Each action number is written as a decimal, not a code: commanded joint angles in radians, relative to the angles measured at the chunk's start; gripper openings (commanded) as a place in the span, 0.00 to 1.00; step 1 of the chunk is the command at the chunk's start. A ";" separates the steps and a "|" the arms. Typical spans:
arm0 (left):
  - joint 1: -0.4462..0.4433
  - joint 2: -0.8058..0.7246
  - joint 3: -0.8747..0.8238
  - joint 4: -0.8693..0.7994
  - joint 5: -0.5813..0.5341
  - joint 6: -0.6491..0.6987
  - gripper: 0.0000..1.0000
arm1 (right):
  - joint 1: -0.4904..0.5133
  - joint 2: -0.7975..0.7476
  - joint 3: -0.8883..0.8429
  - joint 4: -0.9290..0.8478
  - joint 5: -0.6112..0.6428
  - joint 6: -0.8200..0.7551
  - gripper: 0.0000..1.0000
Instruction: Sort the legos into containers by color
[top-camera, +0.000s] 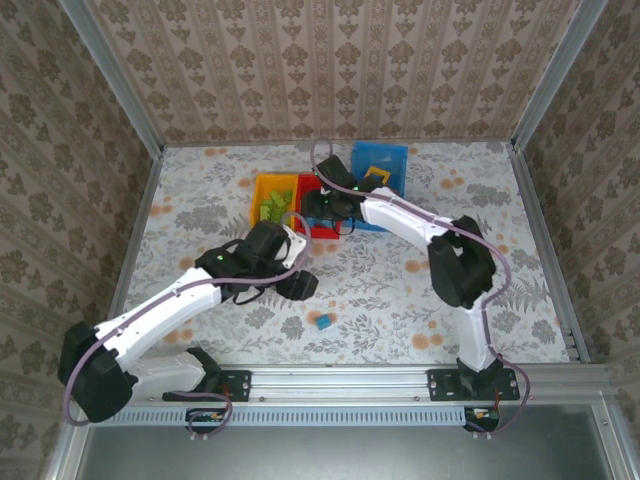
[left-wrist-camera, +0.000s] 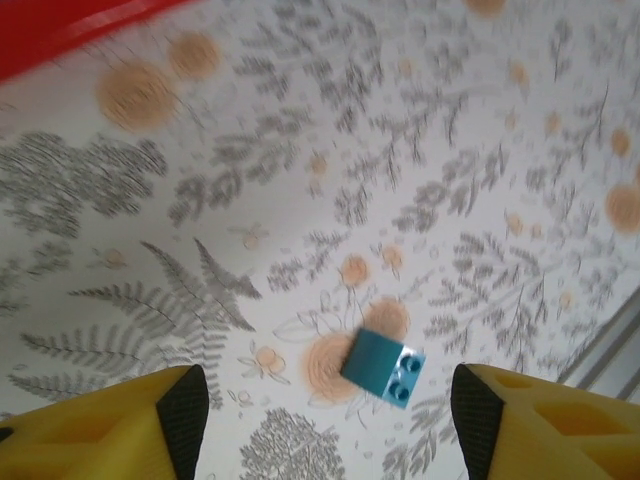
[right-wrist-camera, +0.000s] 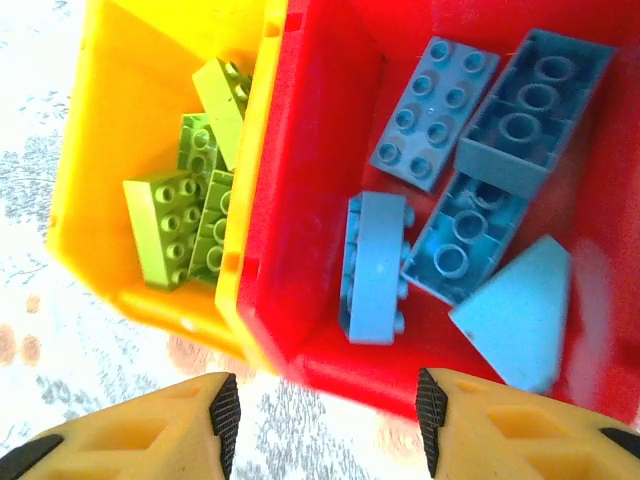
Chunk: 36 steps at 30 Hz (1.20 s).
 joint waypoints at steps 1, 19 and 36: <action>-0.057 0.040 -0.019 -0.044 0.011 0.089 0.71 | 0.009 -0.192 -0.151 0.047 -0.001 -0.028 0.55; -0.279 0.428 0.049 -0.023 -0.078 0.132 0.73 | -0.002 -1.047 -1.036 0.101 -0.225 -0.040 0.72; -0.331 0.580 0.099 -0.021 -0.281 0.115 0.45 | -0.008 -1.070 -1.074 0.136 -0.237 0.007 0.71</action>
